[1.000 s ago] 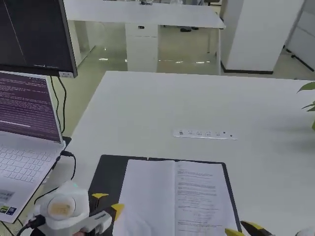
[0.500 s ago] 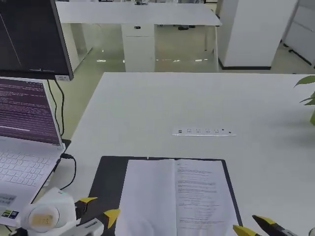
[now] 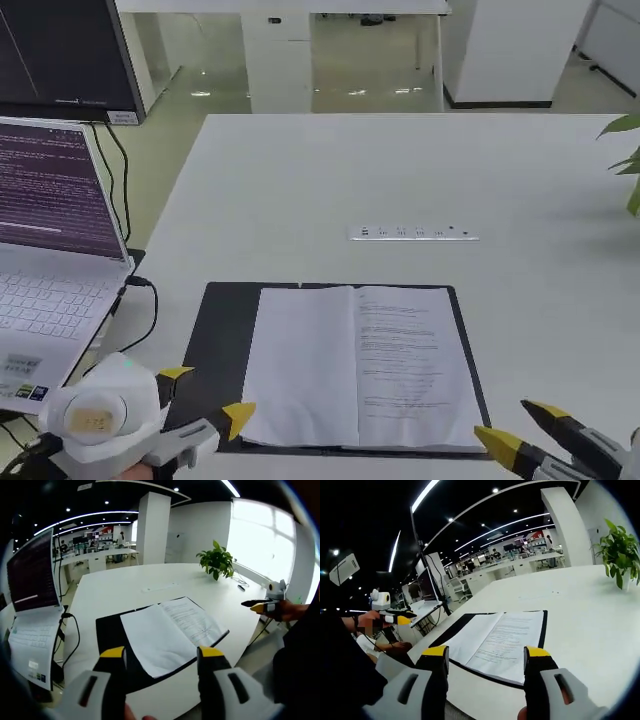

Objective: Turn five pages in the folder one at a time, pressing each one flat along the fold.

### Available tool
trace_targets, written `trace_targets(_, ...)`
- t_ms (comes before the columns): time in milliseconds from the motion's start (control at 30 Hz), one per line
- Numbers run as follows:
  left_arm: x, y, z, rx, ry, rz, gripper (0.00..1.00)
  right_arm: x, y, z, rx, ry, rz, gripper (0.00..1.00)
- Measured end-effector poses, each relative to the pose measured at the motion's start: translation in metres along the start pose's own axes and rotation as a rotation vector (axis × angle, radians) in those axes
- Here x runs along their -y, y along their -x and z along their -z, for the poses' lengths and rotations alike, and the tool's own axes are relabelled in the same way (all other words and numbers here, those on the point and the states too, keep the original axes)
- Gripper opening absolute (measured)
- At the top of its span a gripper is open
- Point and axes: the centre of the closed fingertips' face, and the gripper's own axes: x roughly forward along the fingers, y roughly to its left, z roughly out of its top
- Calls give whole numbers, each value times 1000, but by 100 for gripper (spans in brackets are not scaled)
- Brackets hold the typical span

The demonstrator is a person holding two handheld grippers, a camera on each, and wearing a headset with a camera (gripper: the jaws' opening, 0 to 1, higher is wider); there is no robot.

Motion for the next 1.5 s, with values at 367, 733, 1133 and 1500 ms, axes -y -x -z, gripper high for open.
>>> trace_targets(367, 11, -21, 0, -21, -27, 40, 64, -3, 2, 6, -21, 13, 3, 66)
trace_targets(733, 41, -59, -11, -44, -86, 125, 66, 0, -1, 4, -41, 25, 8, 69)
trace_targets(1133, 88, -105, -20, -87, -154, 263, 66, 4, 5, 7, -39, 6, 37, 74)
trace_targets(1500, 140, -140, -11, -142, -204, 381, 66, 4, 7, 16, -58, -7, 38, 74)
